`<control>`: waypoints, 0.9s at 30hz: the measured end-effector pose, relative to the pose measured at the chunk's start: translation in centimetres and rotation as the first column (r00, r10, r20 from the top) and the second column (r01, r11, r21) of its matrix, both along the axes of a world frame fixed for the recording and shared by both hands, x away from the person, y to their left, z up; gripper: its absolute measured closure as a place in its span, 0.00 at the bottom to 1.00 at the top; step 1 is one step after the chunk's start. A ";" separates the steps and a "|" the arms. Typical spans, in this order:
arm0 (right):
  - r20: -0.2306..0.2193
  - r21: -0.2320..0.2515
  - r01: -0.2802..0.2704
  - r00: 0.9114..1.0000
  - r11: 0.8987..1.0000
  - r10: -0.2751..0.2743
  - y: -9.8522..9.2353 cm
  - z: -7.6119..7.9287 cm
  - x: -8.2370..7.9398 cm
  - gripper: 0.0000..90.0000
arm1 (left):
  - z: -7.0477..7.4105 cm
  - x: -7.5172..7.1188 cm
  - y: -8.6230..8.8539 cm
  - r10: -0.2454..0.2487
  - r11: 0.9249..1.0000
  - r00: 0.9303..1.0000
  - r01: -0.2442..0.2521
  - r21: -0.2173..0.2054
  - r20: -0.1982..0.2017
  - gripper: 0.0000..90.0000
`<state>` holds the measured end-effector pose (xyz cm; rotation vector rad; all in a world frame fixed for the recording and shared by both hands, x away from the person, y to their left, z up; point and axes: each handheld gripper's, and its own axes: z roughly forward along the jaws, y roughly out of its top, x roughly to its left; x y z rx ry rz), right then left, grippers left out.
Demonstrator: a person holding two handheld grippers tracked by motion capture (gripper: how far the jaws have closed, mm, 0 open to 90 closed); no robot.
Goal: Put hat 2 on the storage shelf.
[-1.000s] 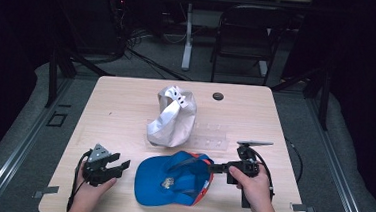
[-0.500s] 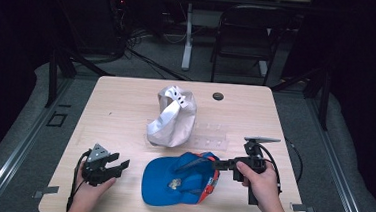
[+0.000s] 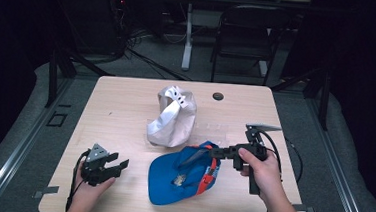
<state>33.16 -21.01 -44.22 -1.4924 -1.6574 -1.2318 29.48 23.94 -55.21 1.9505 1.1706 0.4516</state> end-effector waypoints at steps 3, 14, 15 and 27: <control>-0.011 0.014 -0.002 1.000 1.000 0.002 0.0 1.2 0.3 0.86 | 0.0 0.0 0.1 -0.001 1.000 1.000 0.001 0.000 0.000 0.54; -0.018 0.069 0.040 0.999 0.997 -0.039 -0.4 6.0 0.9 0.91 | 0.2 0.0 0.3 -0.001 1.000 1.000 0.001 0.005 -0.006 0.54; -0.019 0.061 0.043 0.999 0.997 -0.042 -0.5 6.3 1.0 0.91 | 0.2 0.0 0.3 0.000 1.000 1.000 0.000 0.006 -0.005 0.54; -0.030 0.032 0.081 0.996 0.996 -0.080 -1.6 7.1 1.6 0.96 | 0.1 0.0 0.2 -0.004 1.000 1.000 0.004 0.009 -0.005 0.54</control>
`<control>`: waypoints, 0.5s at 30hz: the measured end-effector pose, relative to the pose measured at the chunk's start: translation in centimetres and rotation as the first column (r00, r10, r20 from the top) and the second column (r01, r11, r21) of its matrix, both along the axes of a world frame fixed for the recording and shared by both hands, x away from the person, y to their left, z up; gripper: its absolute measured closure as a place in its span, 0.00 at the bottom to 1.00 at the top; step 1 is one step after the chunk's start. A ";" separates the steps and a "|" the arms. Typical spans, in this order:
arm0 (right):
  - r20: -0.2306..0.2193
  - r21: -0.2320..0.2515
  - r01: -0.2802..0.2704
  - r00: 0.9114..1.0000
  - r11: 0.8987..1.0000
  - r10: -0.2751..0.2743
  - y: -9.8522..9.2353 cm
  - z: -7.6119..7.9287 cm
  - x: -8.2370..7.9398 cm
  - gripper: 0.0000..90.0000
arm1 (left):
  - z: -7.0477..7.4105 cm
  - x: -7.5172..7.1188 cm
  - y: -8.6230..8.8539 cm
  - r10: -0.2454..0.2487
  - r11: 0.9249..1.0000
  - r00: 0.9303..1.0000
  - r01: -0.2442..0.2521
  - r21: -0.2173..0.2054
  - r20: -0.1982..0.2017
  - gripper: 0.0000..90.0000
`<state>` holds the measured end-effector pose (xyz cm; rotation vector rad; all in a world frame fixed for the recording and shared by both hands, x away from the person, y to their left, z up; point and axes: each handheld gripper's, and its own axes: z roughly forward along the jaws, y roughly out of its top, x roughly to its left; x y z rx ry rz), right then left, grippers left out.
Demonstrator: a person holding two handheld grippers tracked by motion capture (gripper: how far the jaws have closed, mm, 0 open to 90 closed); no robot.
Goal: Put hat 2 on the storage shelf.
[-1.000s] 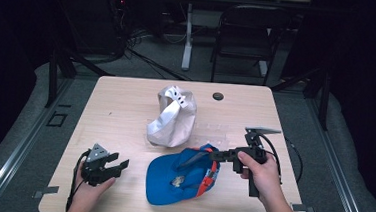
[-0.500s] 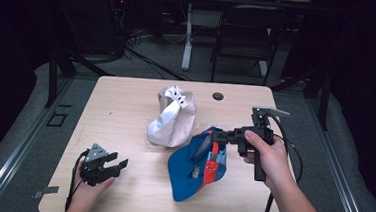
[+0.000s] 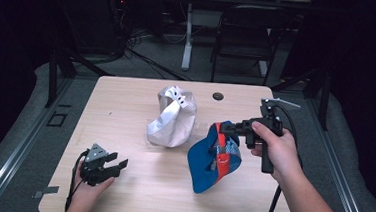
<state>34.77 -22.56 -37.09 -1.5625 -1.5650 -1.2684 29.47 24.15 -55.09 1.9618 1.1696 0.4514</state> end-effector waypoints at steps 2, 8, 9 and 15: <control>0.001 0.028 -0.005 1.000 1.000 0.005 0.0 0.2 0.0 0.96 | 0.0 0.0 0.0 0.002 1.000 1.000 -0.002 -0.001 0.005 0.54; -0.002 0.086 0.008 1.000 0.996 -0.008 0.1 0.1 0.3 0.98 | 0.0 -0.1 0.0 0.004 1.000 1.000 -0.004 -0.002 0.001 0.54; -0.004 0.090 0.017 1.000 0.996 -0.017 0.2 0.1 0.4 0.99 | 0.0 -0.1 0.0 0.004 1.000 1.000 -0.004 -0.001 0.001 0.54; 0.006 0.107 0.051 0.999 0.993 -0.052 -0.3 0.7 0.9 0.99 | 0.0 0.0 0.1 0.003 1.000 1.000 -0.003 -0.001 0.001 0.54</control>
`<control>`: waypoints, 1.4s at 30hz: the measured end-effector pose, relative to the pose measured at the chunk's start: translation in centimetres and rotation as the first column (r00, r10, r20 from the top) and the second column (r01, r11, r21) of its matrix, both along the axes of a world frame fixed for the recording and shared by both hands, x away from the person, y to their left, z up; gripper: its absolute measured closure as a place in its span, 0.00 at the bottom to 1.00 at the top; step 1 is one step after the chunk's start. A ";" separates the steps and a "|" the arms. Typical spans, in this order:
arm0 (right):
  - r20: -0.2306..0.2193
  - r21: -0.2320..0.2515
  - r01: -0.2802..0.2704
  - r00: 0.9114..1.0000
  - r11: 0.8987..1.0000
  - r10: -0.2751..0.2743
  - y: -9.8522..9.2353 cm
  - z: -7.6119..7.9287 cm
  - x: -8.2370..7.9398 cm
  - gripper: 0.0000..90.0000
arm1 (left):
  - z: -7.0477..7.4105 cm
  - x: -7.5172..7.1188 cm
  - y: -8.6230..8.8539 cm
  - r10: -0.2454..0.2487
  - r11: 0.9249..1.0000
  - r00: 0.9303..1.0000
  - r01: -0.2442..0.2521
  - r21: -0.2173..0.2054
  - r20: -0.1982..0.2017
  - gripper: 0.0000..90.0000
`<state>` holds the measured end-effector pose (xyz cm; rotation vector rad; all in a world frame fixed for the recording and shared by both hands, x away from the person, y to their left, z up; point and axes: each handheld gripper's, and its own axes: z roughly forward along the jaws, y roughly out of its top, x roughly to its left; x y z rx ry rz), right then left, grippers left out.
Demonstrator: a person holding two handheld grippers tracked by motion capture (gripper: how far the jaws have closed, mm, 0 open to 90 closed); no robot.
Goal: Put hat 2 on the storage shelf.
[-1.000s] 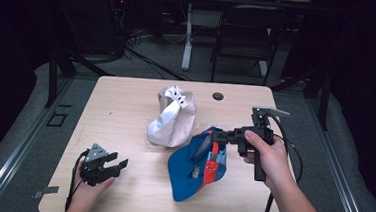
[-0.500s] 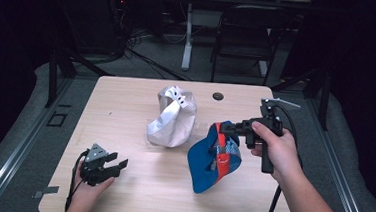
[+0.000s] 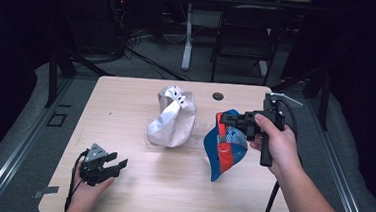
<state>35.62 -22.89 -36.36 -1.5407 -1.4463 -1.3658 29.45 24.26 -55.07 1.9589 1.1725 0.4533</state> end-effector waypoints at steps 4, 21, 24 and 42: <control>0.003 0.034 0.034 0.999 0.999 -0.034 -0.3 0.6 0.4 0.99 | 0.0 0.0 -0.1 -0.001 1.000 1.000 0.001 0.002 0.000 0.54; 0.071 0.047 0.118 0.990 0.992 -0.121 -0.2 5.1 2.4 0.97 | 0.0 0.0 0.0 -0.001 1.000 1.000 0.001 0.002 0.004 0.54; 0.075 0.055 0.147 0.986 0.988 -0.151 -0.4 5.7 2.8 0.95 | 0.0 0.0 0.0 -0.002 1.000 1.000 0.002 0.004 0.002 0.54; 0.051 0.105 0.217 0.973 0.970 -0.223 -0.9 4.6 5.4 0.89 | -0.1 0.0 -0.1 -0.001 1.000 1.000 0.001 0.009 -0.003 0.53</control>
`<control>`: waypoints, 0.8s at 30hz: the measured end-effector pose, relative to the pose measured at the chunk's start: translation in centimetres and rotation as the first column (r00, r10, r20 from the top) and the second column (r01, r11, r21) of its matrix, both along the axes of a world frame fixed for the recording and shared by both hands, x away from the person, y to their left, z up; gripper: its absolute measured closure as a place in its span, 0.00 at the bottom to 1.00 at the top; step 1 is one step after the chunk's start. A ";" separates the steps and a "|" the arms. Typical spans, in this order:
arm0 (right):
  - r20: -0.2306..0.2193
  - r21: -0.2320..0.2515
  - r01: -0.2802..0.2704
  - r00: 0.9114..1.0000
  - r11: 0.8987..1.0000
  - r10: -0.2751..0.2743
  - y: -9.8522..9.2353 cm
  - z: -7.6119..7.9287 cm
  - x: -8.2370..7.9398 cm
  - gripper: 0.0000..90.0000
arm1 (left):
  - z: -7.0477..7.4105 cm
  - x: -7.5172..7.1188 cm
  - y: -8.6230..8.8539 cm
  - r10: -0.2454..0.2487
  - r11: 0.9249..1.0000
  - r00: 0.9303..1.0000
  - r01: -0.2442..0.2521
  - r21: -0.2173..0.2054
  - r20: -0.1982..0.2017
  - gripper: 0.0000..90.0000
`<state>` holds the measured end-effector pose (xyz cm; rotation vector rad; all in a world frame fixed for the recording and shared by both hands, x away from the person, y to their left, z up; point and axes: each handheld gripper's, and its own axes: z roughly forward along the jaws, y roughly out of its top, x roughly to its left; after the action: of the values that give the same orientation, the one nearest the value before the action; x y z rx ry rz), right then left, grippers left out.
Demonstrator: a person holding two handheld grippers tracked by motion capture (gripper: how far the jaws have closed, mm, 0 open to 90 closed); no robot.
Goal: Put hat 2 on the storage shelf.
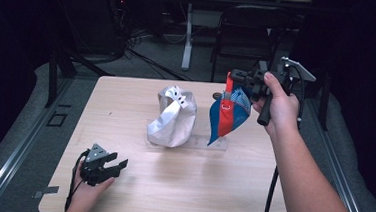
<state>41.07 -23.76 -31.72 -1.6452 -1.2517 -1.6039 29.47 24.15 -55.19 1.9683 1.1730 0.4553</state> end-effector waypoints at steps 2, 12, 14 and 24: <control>0.000 -0.002 0.012 1.000 1.000 -0.012 0.1 -0.1 0.2 0.89 | 0.0 0.0 0.0 -0.001 1.000 1.000 0.001 0.001 0.001 0.53; -0.025 -0.007 0.001 1.000 1.000 -0.002 0.6 -1.2 0.8 0.89 | 0.0 0.0 0.1 -0.001 1.000 1.000 0.001 -0.002 0.000 0.53; -0.030 -0.009 0.000 1.000 1.000 0.000 0.7 -1.4 0.9 0.89 | 0.0 0.0 0.1 0.000 1.000 1.000 0.000 -0.004 -0.001 0.53; -0.035 -0.020 -0.011 0.999 1.000 0.011 1.5 -2.2 1.3 0.88 | 0.0 0.1 0.0 -0.001 1.000 1.000 0.001 0.003 0.002 0.53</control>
<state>42.36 -22.29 -33.91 -1.6687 -1.2607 -1.5541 29.53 24.15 -55.21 1.9704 1.1704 0.4590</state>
